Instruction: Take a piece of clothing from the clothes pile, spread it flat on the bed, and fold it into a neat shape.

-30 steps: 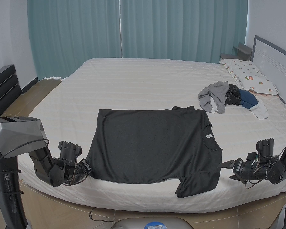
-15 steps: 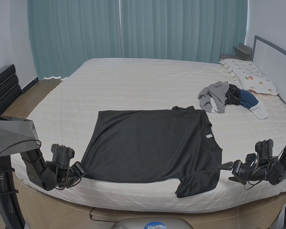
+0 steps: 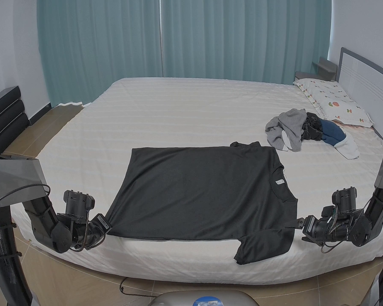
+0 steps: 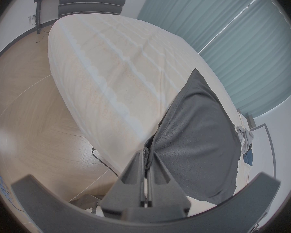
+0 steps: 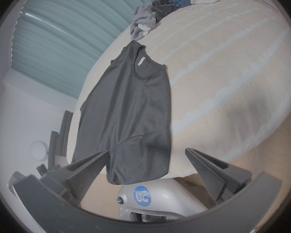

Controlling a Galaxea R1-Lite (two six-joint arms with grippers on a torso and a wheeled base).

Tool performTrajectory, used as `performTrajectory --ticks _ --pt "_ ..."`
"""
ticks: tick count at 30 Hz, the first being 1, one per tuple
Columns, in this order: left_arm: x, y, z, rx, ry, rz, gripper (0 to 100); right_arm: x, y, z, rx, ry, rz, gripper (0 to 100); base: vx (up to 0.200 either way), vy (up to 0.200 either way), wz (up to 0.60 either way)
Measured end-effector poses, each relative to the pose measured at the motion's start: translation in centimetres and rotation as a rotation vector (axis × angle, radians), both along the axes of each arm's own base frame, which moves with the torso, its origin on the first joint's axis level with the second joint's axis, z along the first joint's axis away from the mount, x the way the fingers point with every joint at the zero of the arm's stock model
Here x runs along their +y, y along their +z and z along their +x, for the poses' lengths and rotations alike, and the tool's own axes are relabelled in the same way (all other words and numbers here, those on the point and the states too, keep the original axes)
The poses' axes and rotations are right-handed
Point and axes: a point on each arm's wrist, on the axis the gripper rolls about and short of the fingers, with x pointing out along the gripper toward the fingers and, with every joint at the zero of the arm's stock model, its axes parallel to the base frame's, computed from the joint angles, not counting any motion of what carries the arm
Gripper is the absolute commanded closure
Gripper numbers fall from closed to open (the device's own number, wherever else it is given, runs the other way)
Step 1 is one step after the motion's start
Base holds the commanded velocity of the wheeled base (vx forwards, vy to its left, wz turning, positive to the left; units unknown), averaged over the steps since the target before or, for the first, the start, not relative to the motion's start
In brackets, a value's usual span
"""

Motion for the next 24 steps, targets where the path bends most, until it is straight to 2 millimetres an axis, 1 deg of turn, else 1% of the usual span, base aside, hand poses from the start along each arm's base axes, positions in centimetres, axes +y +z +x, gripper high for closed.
performTrajectory --ticks 2,8,16,17,24 --pt "0.0 0.0 0.0 -0.001 -0.001 -0.005 100 0.1 -0.3 0.3 -0.013 0.009 -0.012 0 0.000 0.000 0.00" --pt "0.1 0.1 0.1 -0.003 -0.006 -0.016 100 0.2 -0.7 1.5 -0.122 0.013 -0.008 0 0.000 0.000 0.00" --pt "0.1 0.1 0.1 -0.005 -0.007 -0.023 100 0.3 -2.3 1.9 -0.107 -0.005 -0.012 0 0.000 0.000 0.00" --pt "0.1 0.2 0.1 -0.005 -0.010 -0.026 100 0.3 -2.4 2.0 -0.110 -0.018 -0.008 100 0.000 0.000 0.00" --pt "0.1 0.2 0.1 -0.004 -0.021 -0.043 100 0.6 -2.9 2.8 -0.132 -0.084 0.032 100 0.000 0.000 0.00"
